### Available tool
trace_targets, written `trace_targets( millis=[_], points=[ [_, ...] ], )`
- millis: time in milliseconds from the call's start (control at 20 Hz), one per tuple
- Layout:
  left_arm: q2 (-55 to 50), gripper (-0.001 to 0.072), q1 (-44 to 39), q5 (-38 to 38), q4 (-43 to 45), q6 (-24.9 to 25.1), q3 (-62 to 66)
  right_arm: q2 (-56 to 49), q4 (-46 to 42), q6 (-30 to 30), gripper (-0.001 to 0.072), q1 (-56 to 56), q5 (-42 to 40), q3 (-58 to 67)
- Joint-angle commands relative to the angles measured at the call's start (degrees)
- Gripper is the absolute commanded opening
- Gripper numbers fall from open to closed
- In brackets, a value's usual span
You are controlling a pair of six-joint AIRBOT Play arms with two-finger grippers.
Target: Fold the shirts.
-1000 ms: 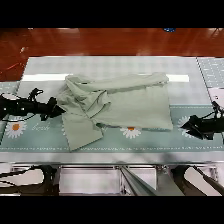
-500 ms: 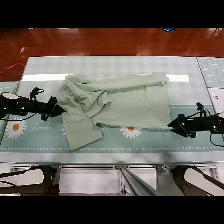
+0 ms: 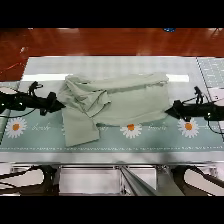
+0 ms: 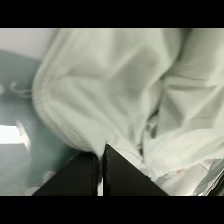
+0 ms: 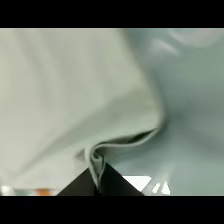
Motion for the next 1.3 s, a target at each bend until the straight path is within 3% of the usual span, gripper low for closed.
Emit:
trace_targets(
  millis=[0, 300, 500, 700, 800, 900, 1050, 1250],
  points=[
    [4.3, 0.0025, 0.1, -4.0, -1.6, 0.0, 8.7, 4.7, 2.1, -0.5, 0.0023, 0.5, 3.7, 12.5],
    [15.1, 0.0025, 0.2, 0.1, -5.7, -0.9, 39.4, 8.0, -3.1, 10.0, 0.0023, 0.5, 8.0, 51.8],
    [18.8, 0.0025, 4.1, 0.7, -5.7, -2.8, 60.3, 8.5, -15.3, 14.9, 0.0023, 0.5, 17.4, 76.1],
    [27.5, 0.0025, 14.0, -0.2, -4.7, -2.8, 67.7, 17.7, -24.9, 17.1, 0.0024, 0.5, 19.7, 79.8],
    [33.0, 0.0025, 16.6, -1.5, -0.1, -2.8, 67.6, 22.8, -26.2, 17.2, 0.0024, 0.5, 20.5, 79.8],
    [37.2, 0.0025, 13.3, -1.8, 5.7, -3.5, 67.6, 27.1, -26.5, 17.1, 0.0024, 0.5, 20.9, 79.8],
    [41.8, 0.0025, 0.0, -3.4, 22.3, -6.3, 67.6, 30.9, -26.4, 17.2, 0.0024, 0.5, 24.5, 79.8],
    [44.0, 0.0025, -20.4, -15.5, 44.8, -11.7, 67.2, 33.8, -26.5, 17.3, 0.0024, 0.5, 29.3, 74.0]
  ],
)
